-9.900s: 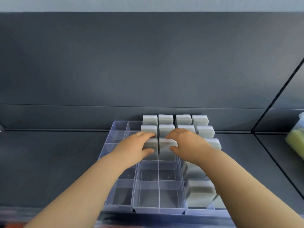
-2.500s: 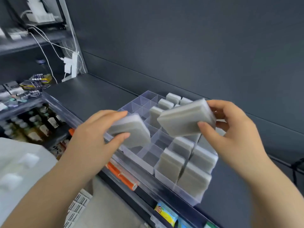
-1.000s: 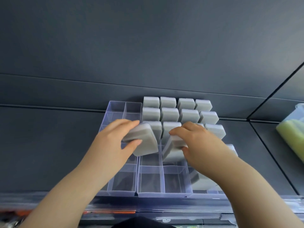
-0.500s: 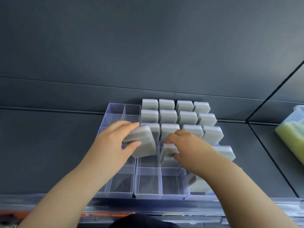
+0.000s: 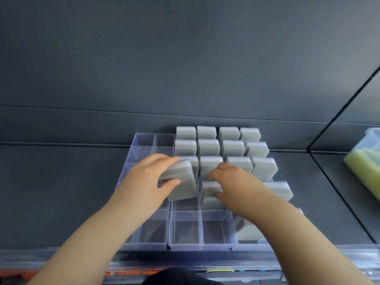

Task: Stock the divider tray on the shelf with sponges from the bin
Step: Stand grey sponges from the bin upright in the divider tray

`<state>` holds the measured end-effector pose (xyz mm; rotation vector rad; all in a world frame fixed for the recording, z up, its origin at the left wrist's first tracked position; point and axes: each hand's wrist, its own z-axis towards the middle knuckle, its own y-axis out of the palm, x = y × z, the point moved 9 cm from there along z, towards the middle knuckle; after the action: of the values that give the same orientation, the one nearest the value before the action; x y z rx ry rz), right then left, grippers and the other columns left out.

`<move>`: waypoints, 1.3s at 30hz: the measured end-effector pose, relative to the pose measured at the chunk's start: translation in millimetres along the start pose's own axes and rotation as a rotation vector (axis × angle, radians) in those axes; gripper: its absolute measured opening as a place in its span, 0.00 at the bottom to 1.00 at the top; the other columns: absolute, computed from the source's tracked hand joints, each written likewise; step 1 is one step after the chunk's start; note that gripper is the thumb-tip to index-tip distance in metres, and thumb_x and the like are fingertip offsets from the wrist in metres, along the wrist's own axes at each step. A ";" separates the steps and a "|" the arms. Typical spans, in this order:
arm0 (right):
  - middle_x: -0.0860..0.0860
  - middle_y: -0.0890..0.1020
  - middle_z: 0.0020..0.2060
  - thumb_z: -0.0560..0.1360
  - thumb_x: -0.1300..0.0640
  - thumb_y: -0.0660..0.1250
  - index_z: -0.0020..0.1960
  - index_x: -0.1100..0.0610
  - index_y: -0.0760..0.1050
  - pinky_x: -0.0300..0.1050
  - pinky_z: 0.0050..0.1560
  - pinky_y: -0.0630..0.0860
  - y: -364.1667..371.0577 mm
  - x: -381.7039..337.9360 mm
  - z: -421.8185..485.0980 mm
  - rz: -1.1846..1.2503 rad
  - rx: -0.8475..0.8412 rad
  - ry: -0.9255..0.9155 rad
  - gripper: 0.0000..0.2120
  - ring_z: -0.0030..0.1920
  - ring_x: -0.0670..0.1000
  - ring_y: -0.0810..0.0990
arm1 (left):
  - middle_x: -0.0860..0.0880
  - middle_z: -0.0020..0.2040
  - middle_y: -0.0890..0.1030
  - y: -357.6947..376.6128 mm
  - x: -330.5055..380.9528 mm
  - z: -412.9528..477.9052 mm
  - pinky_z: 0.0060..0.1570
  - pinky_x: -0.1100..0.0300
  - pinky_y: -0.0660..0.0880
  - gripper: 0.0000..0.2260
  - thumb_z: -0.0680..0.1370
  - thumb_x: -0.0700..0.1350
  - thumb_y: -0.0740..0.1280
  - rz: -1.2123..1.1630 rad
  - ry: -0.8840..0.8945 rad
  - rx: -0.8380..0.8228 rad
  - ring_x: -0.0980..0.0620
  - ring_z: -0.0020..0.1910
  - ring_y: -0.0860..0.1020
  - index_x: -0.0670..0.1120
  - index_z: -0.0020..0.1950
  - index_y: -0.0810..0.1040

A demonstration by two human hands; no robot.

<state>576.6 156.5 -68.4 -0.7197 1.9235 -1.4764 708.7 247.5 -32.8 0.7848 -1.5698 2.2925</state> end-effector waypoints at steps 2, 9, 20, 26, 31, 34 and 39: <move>0.50 0.70 0.59 0.75 0.63 0.62 0.62 0.54 0.70 0.48 0.53 0.75 2.3 1.2 0.0 -0.010 -0.011 0.007 0.17 0.57 0.53 0.72 | 0.65 0.54 0.70 1.1 -0.4 0.8 0.51 0.81 0.60 0.19 0.74 0.48 0.70 0.006 -0.002 -0.004 0.64 0.53 0.69 0.54 0.64 0.75; 0.51 0.70 0.58 0.74 0.62 0.63 0.61 0.55 0.70 0.48 0.51 0.76 -0.2 5.5 0.4 -0.008 0.003 0.031 0.16 0.57 0.53 0.71 | 0.65 0.55 0.69 8.5 0.3 3.5 0.50 0.77 0.61 0.20 0.74 0.49 0.69 0.022 -0.013 -0.050 0.63 0.54 0.69 0.55 0.66 0.73; 0.51 0.71 0.60 0.75 0.60 0.63 0.63 0.56 0.69 0.47 0.56 0.73 -0.1 2.9 -1.6 0.013 -0.012 0.007 0.17 0.60 0.52 0.69 | 0.64 0.57 0.69 13.4 7.1 6.2 0.55 0.70 0.62 0.20 0.75 0.50 0.68 0.043 -0.029 -0.107 0.62 0.56 0.69 0.56 0.67 0.72; 0.51 0.71 0.60 0.76 0.59 0.62 0.63 0.55 0.70 0.47 0.56 0.73 4.6 4.2 0.2 0.014 -0.020 0.006 0.15 0.60 0.53 0.71 | 0.60 0.63 0.70 23.6 5.7 11.0 0.53 0.69 0.62 0.19 0.77 0.51 0.66 0.125 -0.061 -0.179 0.59 0.60 0.69 0.55 0.68 0.70; 0.51 0.72 0.59 0.76 0.62 0.63 0.62 0.55 0.70 0.45 0.51 0.73 9.2 5.8 2.9 -0.021 -0.010 0.011 0.15 0.58 0.54 0.73 | 0.60 0.63 0.70 23.6 5.7 14.2 0.57 0.67 0.64 0.19 0.76 0.51 0.66 0.163 -0.068 -0.224 0.59 0.62 0.69 0.54 0.67 0.70; 0.51 0.72 0.58 0.75 0.65 0.63 0.61 0.55 0.70 0.44 0.50 0.74 11.3 6.7 4.2 -0.039 -0.006 0.013 0.16 0.56 0.54 0.74 | 0.60 0.63 0.70 23.5 8.7 15.3 0.56 0.68 0.64 0.19 0.77 0.50 0.66 0.180 -0.061 -0.239 0.59 0.61 0.69 0.54 0.67 0.70; 0.51 0.73 0.57 0.74 0.65 0.64 0.60 0.55 0.71 0.47 0.52 0.75 13.7 6.7 5.8 -0.057 -0.003 0.005 0.16 0.56 0.54 0.74 | 0.60 0.64 0.70 24.1 14.7 15.5 0.58 0.65 0.66 0.19 0.77 0.50 0.66 0.206 -0.049 -0.251 0.58 0.63 0.68 0.55 0.67 0.70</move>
<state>575.6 151.1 -83.7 -0.7791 1.9238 -1.5115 689.3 222.6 -39.2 0.6469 -1.9952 2.1612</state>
